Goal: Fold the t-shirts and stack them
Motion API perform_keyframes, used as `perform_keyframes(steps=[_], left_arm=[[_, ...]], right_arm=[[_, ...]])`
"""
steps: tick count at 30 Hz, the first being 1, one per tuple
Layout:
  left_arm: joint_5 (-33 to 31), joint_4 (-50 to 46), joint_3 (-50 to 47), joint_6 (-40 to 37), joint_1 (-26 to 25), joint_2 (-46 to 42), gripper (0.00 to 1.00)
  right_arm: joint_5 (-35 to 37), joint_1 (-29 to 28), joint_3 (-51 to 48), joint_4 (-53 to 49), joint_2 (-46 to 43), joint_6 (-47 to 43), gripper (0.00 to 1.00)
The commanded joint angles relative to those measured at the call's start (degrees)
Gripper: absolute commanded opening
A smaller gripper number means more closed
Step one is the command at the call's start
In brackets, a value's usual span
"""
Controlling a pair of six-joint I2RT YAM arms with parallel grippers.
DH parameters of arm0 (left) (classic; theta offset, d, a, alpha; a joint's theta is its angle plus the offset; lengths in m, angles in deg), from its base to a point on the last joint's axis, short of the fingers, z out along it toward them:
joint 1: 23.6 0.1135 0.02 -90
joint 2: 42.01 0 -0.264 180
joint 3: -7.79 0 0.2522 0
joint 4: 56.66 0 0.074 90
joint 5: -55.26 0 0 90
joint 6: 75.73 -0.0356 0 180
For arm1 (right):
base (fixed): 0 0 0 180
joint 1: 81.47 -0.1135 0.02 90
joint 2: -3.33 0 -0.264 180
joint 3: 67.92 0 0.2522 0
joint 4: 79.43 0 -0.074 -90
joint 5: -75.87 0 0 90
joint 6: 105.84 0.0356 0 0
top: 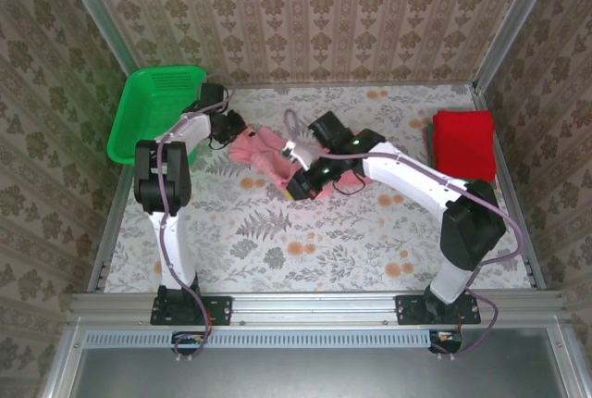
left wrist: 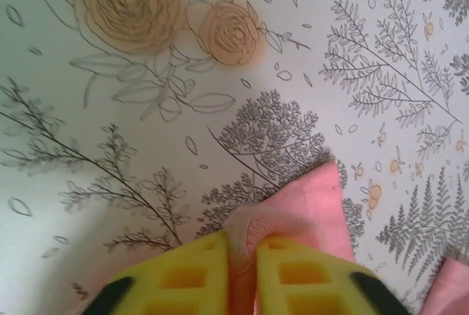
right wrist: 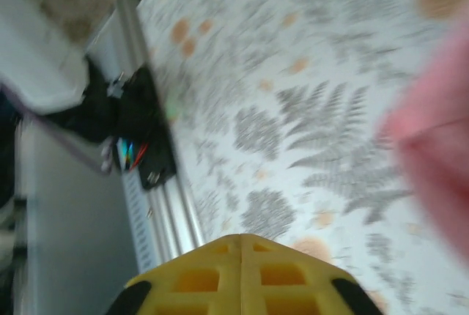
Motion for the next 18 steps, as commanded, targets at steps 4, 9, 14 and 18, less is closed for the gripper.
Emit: perform_keyframes(steps=[4, 9, 14, 18], left_arm=[[-2.84, 0.18, -5.47, 0.97, 0.73, -8.54, 0.86], [-8.74, -1.31, -16.08, -1.32, -1.46, -20.12, 1.0], [-15.73, -9.16, -18.5, -3.21, -11.48, -25.29, 1.0], [-16.7, -14.86, -14.19, -0.72, -20.8, -21.8, 0.96]], right_arm=[[-1.51, -0.49, -0.76, -2.83, -0.78, -4.64, 0.73], [7.12, 7.46, -8.38, 11.33, -4.88, 9.54, 0.77], [16.28, 14.63, -12.61, 16.61, -4.59, 19.03, 0.76], [22.42, 19.58, -16.78, 21.25, -5.49, 25.81, 0.75]])
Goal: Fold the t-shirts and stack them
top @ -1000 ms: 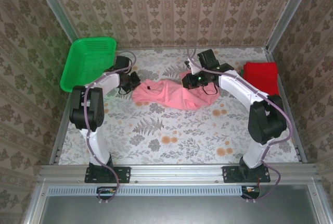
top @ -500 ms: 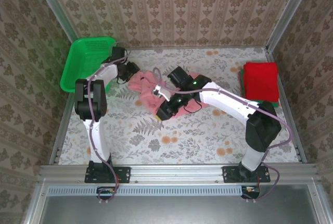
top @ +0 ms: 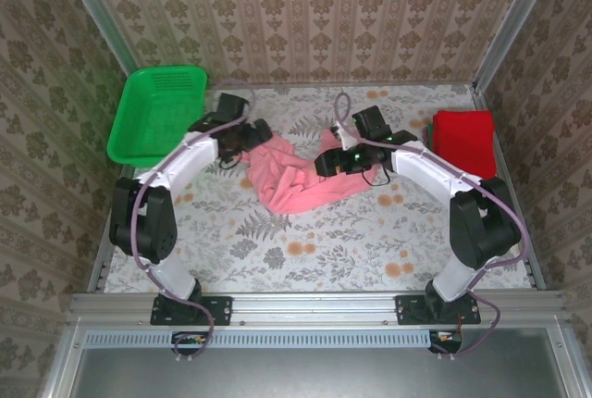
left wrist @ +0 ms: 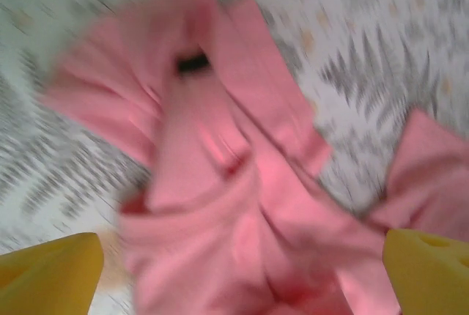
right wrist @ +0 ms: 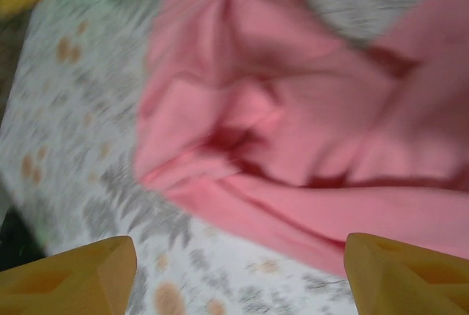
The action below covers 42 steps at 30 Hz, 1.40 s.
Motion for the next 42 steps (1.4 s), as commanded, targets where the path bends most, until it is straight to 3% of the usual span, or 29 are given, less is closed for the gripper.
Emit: perform_keyframes(steps=[1, 8, 11, 15, 17, 21, 28, 32, 37, 38, 41, 42], left_arm=[[-3.39, -9.29, 4.3, 0.57, -6.33, 4.34, 0.94], [-0.99, -15.17, 13.26, 2.08, -12.66, 14.93, 0.78], [-1.07, -15.22, 12.52, 2.47, -12.43, 16.02, 0.61], [-1.48, -15.28, 10.87, 2.51, -11.96, 14.13, 0.25], [-2.31, -15.16, 9.61, 2.55, -11.96, 11.83, 0.12], [-5.34, -16.71, 6.91, 2.5, -12.97, 4.71, 0.03], [-10.66, -19.2, -3.9, 5.05, -16.59, -10.81, 0.02], [-10.51, -17.25, -12.89, 7.38, -18.57, -20.97, 0.04], [-12.18, -18.19, -26.93, 17.46, -21.65, -35.31, 0.06], [-11.58, -17.57, -29.74, 19.42, -21.93, -37.79, 0.1], [-10.4, -15.71, -37.09, 24.06, -21.96, -44.7, 0.58], [-10.69, -15.43, -38.49, 24.31, -21.89, -46.47, 0.69]], right_arm=[[8.04, 2.74, -3.32, 5.5, -2.42, 9.59, 0.75], [11.39, 7.74, -8.0, 7.01, -3.35, 14.82, 0.73], [14.92, 9.17, -8.54, 5.88, -3.22, 17.23, 0.72], [18.06, 11.94, -8.19, 1.98, -2.08, 21.92, 0.69], [18.58, 12.87, -8.03, 1.28, -1.46, 22.86, 0.67], [18.44, 13.43, -6.25, 0.2, 0.96, 22.84, 0.65], [18.14, 13.36, -3.07, 0.4, 6.2, 23.27, 0.63], [17.84, 13.34, -1.82, 0.5, 7.85, 23.5, 0.62], [17.18, 13.34, -1.31, 0.42, 8.92, 23.58, 0.62], [17.1, 13.34, -1.41, 0.38, 9.01, 23.58, 0.62], [16.75, 13.34, -1.57, 0.62, 9.39, 23.49, 0.62], [16.57, 13.32, -1.58, 0.58, 9.54, 23.49, 0.62]])
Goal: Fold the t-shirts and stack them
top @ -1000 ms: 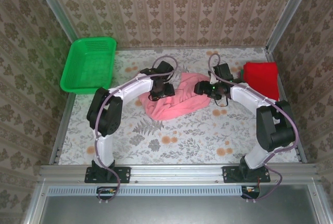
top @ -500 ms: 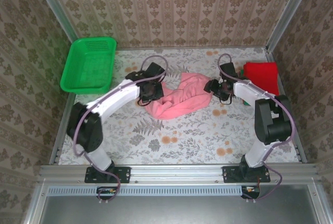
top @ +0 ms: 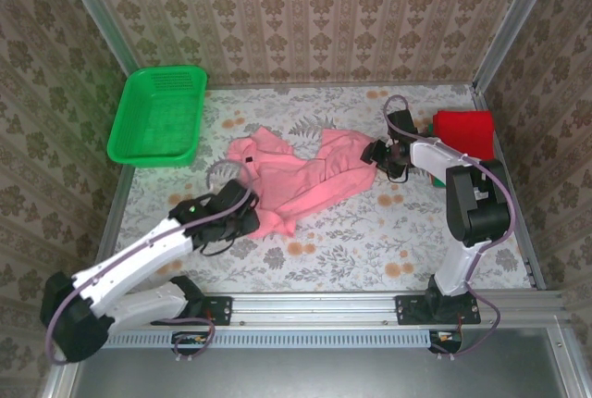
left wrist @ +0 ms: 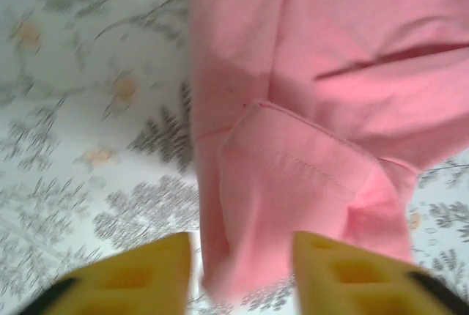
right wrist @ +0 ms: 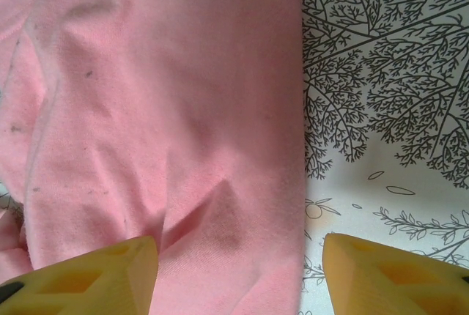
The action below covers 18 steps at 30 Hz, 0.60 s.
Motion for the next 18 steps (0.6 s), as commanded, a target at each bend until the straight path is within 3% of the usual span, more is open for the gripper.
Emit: perform_keyframes(steps=[1, 4, 9, 12, 18], left_arm=[[-1.41, 0.2, -3.42, 6.34, 0.1, -4.79, 0.76], [-3.06, -1.8, -3.02, 6.33, 1.98, -6.84, 0.86], [2.38, 3.49, -3.5, 3.44, 10.18, -2.23, 0.88], [4.14, 6.46, -0.13, -0.77, 13.44, 5.96, 0.82], [4.42, 4.82, 13.28, -9.49, 14.16, 26.47, 0.73]], right_arm=[[-0.33, -0.3, 1.21, -1.3, 1.38, 0.5, 0.62], [-0.9, -0.3, 1.3, -1.43, 1.31, 0.16, 0.62], [-1.34, -0.3, 0.71, -0.98, 1.26, 0.21, 0.62], [-1.51, -0.29, 0.49, -0.84, 1.33, 0.41, 0.62], [-1.28, -0.31, 0.5, -1.11, 0.77, -0.15, 0.62]])
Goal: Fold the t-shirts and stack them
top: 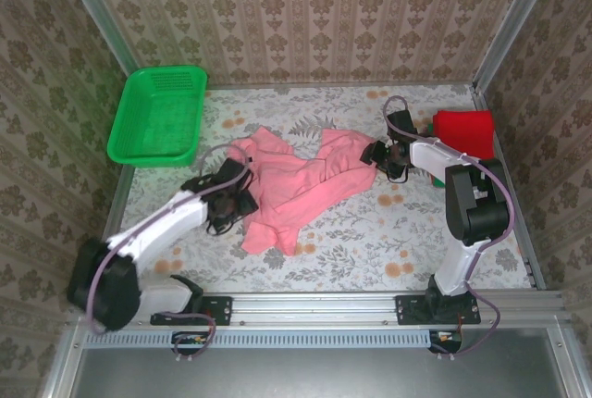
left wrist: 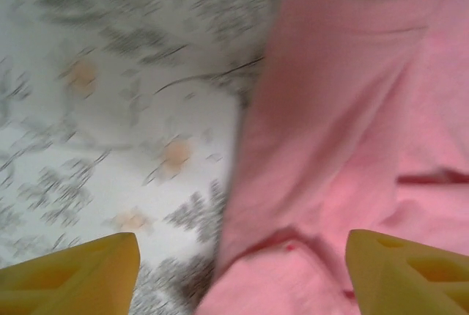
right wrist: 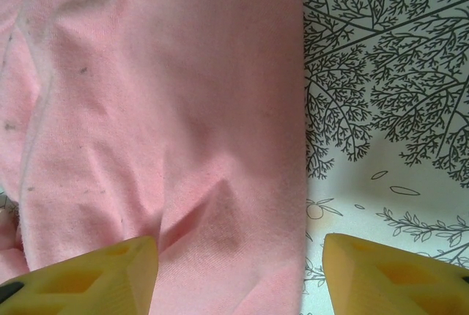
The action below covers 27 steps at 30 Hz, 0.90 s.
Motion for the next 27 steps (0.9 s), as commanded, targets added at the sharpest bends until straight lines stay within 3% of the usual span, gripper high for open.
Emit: perform_keyframes(steps=[1, 7, 17, 24, 27], left_arm=[[1.49, 1.46, 6.22, -6.77, 0.34, 7.85, 0.7], [3.94, 4.47, 12.81, -10.42, 1.84, 20.94, 0.39], [6.12, 5.32, 21.76, -19.07, 8.89, 34.23, 0.01], [6.14, 0.98, 35.5, -22.94, 10.95, 38.73, 0.0], [5.21, -0.8, 37.32, -22.64, 10.89, 37.29, 0.16]], right_arm=[[-0.82, -0.21, 0.41, -1.24, 0.32, -0.11, 0.62], [-0.93, -0.12, 0.3, -1.46, -0.36, -0.51, 0.61], [-1.21, 1.72, -0.41, -1.47, -1.06, -0.6, 0.6], [-1.54, 2.25, -0.8, -1.67, -1.85, -0.88, 0.6], [-1.7, 2.65, -1.48, -1.44, -2.46, -1.0, 0.6]])
